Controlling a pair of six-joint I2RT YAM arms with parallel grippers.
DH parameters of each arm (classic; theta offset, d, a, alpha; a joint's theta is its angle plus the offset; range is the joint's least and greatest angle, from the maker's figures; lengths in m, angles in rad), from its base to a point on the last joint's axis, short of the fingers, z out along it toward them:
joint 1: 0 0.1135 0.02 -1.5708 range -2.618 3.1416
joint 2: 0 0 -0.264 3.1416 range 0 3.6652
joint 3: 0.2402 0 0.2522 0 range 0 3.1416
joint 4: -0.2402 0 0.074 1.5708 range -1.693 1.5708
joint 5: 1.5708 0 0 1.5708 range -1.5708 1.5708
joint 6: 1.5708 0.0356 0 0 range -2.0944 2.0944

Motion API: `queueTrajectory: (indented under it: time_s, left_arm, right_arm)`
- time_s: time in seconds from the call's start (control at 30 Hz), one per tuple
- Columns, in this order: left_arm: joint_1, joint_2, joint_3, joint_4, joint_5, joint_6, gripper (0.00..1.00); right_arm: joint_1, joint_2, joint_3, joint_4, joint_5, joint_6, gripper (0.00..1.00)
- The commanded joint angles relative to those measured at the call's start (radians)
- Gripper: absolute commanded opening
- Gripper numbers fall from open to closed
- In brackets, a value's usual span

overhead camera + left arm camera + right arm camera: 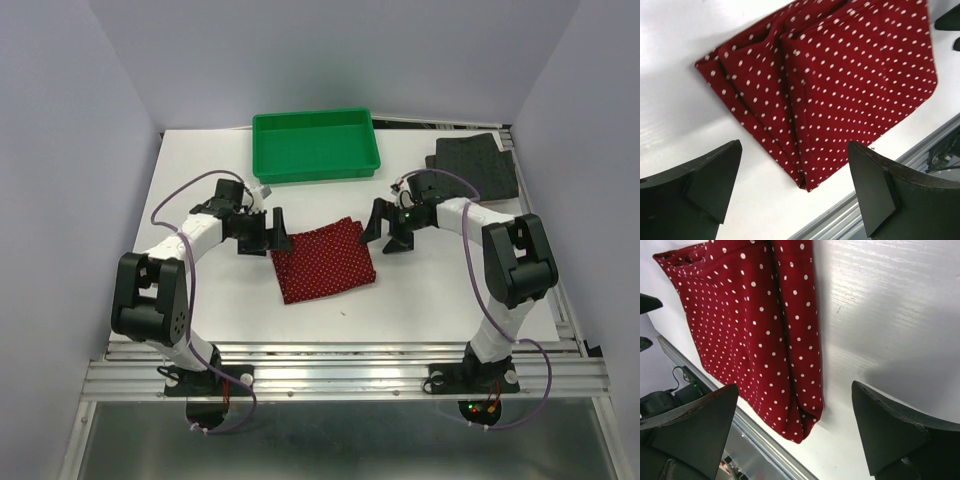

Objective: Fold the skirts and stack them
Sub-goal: Neatly place the folded skirt to the corner

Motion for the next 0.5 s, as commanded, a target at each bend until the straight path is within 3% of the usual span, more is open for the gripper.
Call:
queueTrajectory:
  time_s: [0.0, 0.2, 0.3, 0.37, 0.47]
  left_arm:
    - [0.016, 0.005, -0.042, -0.063, -0.025, -0.036, 0.98]
    - [0.017, 0.046, -0.090, -0.028, -0.044, -0.061, 0.95]
    - [0.017, 0.096, -0.082, -0.013, -0.027, -0.068, 0.90]
    - [0.017, 0.161, -0.050, -0.002, -0.012, -0.062, 0.85]
    - [0.016, 0.283, 0.040, -0.019, 0.031, -0.020, 0.77]
  right_arm:
    - [0.023, -0.005, -0.015, 0.059, -0.015, 0.009, 1.00]
    - [0.060, 0.050, -0.018, 0.066, -0.006, 0.002, 0.97]
    - [0.071, 0.089, -0.005, 0.069, -0.012, 0.009, 0.88]
    - [0.071, 0.113, 0.014, 0.068, -0.006, 0.012, 0.82]
    - [0.071, 0.151, 0.061, 0.059, 0.022, 0.020, 0.81]
